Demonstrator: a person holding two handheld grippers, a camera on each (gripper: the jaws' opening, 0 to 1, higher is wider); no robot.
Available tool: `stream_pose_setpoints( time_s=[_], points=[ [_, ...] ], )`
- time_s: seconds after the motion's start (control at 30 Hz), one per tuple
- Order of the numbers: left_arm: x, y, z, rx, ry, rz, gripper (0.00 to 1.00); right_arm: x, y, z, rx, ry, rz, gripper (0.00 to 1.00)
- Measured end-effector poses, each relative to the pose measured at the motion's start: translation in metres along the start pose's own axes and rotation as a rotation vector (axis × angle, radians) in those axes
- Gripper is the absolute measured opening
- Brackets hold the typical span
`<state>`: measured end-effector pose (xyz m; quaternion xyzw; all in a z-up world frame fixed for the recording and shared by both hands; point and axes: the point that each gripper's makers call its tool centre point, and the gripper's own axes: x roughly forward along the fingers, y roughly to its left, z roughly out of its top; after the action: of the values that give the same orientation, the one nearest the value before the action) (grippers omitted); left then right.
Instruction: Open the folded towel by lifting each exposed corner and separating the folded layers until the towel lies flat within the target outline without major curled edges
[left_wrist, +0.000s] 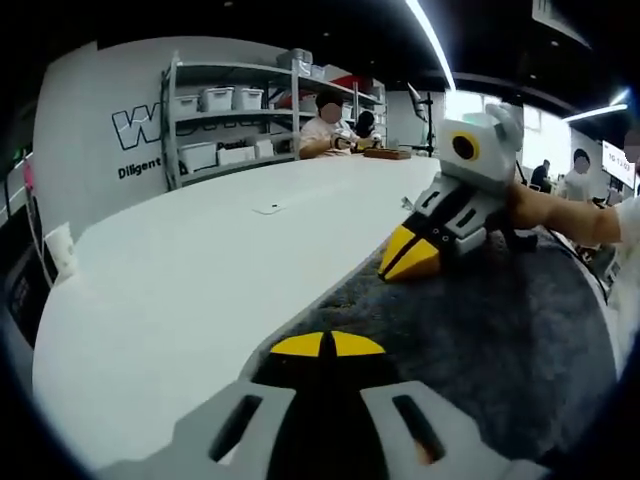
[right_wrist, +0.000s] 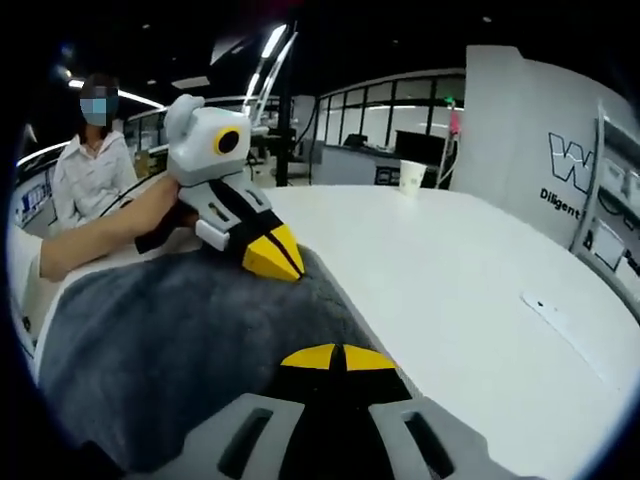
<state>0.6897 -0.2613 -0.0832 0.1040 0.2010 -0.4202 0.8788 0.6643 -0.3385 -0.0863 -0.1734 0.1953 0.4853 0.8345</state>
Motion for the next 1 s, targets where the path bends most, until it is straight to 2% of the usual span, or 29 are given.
stream_pose_setpoints(
  time_s=[0.23, 1.0],
  points=[
    [0.0, 0.0, 0.0, -0.006, -0.002, 0.0, 0.0, -0.009, -0.005, -0.005, 0.046, -0.019, -0.008, 0.0],
    [0.0, -0.001, 0.0, -0.009, -0.003, -0.001, 0.0, -0.021, -0.012, -0.013, 0.07, -0.023, -0.014, 0.0]
  ],
)
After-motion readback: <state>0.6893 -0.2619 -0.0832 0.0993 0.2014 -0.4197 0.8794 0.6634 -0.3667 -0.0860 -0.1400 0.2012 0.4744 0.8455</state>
